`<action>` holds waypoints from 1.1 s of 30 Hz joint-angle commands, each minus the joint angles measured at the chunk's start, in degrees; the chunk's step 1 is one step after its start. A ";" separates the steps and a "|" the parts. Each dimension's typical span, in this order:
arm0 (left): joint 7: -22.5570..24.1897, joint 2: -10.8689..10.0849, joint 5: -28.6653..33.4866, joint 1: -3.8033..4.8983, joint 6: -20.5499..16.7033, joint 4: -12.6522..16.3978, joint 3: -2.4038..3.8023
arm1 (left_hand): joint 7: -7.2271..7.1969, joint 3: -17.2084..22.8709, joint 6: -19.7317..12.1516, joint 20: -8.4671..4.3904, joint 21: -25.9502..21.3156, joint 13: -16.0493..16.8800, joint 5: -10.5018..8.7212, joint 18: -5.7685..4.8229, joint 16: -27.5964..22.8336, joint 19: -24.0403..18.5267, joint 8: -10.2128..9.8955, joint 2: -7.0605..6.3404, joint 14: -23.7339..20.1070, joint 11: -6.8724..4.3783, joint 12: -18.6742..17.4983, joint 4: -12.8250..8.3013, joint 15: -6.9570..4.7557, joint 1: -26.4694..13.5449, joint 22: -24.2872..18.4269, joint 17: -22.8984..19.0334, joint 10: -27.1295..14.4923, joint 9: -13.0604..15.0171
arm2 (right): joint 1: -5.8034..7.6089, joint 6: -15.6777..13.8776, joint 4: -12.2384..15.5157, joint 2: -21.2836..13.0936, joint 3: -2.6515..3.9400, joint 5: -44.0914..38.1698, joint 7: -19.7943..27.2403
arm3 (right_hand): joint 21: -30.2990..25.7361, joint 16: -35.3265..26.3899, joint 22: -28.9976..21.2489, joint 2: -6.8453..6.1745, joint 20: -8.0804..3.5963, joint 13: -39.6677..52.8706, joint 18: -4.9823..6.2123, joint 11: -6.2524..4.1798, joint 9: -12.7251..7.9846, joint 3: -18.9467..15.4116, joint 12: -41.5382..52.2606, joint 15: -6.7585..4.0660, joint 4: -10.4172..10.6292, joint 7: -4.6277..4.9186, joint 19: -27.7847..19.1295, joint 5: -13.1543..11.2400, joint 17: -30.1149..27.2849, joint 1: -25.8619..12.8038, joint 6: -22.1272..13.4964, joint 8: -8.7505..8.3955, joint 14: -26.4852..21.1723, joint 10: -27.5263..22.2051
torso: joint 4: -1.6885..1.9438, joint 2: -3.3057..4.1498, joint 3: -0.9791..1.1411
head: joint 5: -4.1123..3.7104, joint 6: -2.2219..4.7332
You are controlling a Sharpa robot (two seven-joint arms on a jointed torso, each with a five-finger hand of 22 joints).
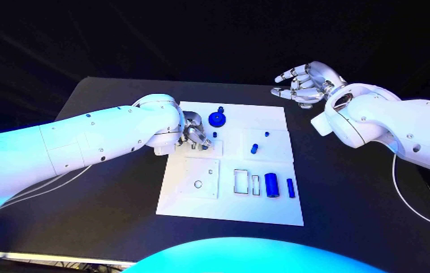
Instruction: Assemble the parts on the task board
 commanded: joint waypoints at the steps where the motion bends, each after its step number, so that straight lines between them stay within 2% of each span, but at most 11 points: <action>1: 0.11 0.12 0.22 -0.09 1.14 0.12 -0.03 | 0.35 -0.83 0.24 -0.05 -0.09 0.07 -0.25 -1.04 0.22 0.25 -0.27 -0.60 6.06 0.09 -0.23 0.38 -0.38 0.22 0.05 15.09 0.25 -0.12 | -0.03 0.84 0.05 -0.04 0.01 -0.18 0.82 | -0.35 -0.28 -0.05 0.06 -0.16 -0.07 1.13 -0.10 -0.06 -0.62 0.05 -0.34 0.05 -0.34 0.06 -0.37 -0.05 -0.77 -0.05 0.32 2.26 0.12 | -0.02 -0.01 0.00 | 0.02 -0.06; 5: 0.01 0.01 0.18 -0.09 0.70 0.04 0.04 | 0.35 -2.43 0.25 -0.05 -0.12 0.10 -0.24 -1.04 0.22 0.24 -0.32 -1.00 6.06 0.09 -0.31 1.10 -0.39 0.61 0.03 15.09 0.24 -0.32 | -0.03 0.78 0.01 -0.07 0.01 -0.14 0.69 | -0.60 -0.33 -0.08 0.70 -0.15 -0.23 1.14 -0.06 -0.14 -2.01 0.31 -0.31 0.08 -0.32 0.14 -1.86 0.05 -2.40 -0.09 0.48 2.31 0.16 | 0.00 -0.02 -0.03 | -0.02 -0.11; 16: -0.07 -0.72 -0.23 -0.09 0.28 -0.01 0.23 | 0.34 -4.71 0.37 -0.04 -0.11 0.17 -0.19 -1.07 0.22 0.31 -0.35 -1.50 6.06 0.10 -0.42 2.32 -0.37 1.12 0.15 15.09 0.26 -0.61 | -0.04 0.79 -0.10 -0.09 0.00 0.12 0.60 | -0.90 -0.44 -0.03 2.00 -0.09 -0.42 1.14 0.03 -0.31 -5.07 0.80 -0.24 0.12 -0.25 0.31 -2.64 0.11 -5.36 -0.18 0.72 2.35 0.15 | -0.01 -0.04 -0.02 | -0.08 -0.06; 20: -0.24 -1.14 -0.34 -0.07 -0.18 0.16 0.34 | 0.50 -7.02 0.37 -0.03 -0.25 -0.31 -0.31 -1.02 0.22 0.19 -0.36 -1.99 6.06 0.19 -0.85 3.03 -0.34 0.32 -0.09 15.09 0.00 -0.81 | -0.09 1.08 -0.21 -0.10 -0.01 0.53 0.55 | -1.17 -0.50 -0.11 2.60 -0.06 -0.51 1.17 0.06 -0.37 -6.11 0.94 -0.21 0.16 -0.23 0.27 -2.56 0.10 -6.25 -0.20 0.81 2.35 0.12 | -0.01 -0.12 -0.03 | 0.08 0.18; 21: -0.29 -1.27 -0.38 -0.05 -0.28 0.22 0.39 | 0.50 -7.82 0.33 -0.01 -0.29 -0.34 -0.39 -1.00 0.22 0.16 -0.35 -1.82 6.06 0.21 -0.89 3.09 -0.33 -0.34 -0.15 15.09 -0.04 -0.86 | -0.10 1.16 -0.24 -0.10 -0.01 0.64 0.52 | -1.28 -0.51 -0.13 2.94 -0.05 -0.56 1.19 0.08 -0.40 -6.55 0.99 -0.20 0.15 -0.22 0.26 -2.38 0.12 -6.72 -0.21 0.85 2.35 0.08 | 0.00 -0.16 -0.04 | 0.09 0.18; 26: -0.36 -1.81 -0.28 0.02 -0.83 0.52 0.72 | 0.41 -9.99 0.28 -0.02 -0.32 -0.22 -1.09 -0.99 0.22 0.20 -0.21 -1.32 6.06 0.14 -0.88 3.15 -0.36 -1.91 -0.13 15.09 0.00 -1.01 | -0.15 1.46 -0.35 -0.09 -0.03 0.89 0.39 | -1.49 -0.55 -0.22 3.06 -0.04 -0.72 1.22 0.10 -0.44 -6.98 0.94 -0.18 0.13 -0.20 0.20 -2.32 0.09 -7.04 -0.28 0.85 2.34 -0.05 | 0.02 -0.10 0.05 | 0.13 0.15; 33: -0.06 -2.04 1.55 0.08 -2.01 0.88 1.20 | 0.35 -11.27 0.24 -0.05 -0.34 -0.20 -1.51 -0.99 0.22 0.23 -0.09 -1.36 6.06 0.09 -0.90 3.16 -0.40 -2.56 -0.14 15.09 0.03 -1.08 | -0.22 1.82 -0.59 0.06 -0.05 1.12 0.29 | -1.49 -0.53 -0.14 3.44 -0.01 -0.71 1.20 0.15 -0.51 -7.83 1.10 -0.14 0.17 -0.15 0.25 -2.28 0.20 -7.74 -0.36 0.88 2.37 -0.08 | -0.07 -0.03 -0.04 | 0.49 0.47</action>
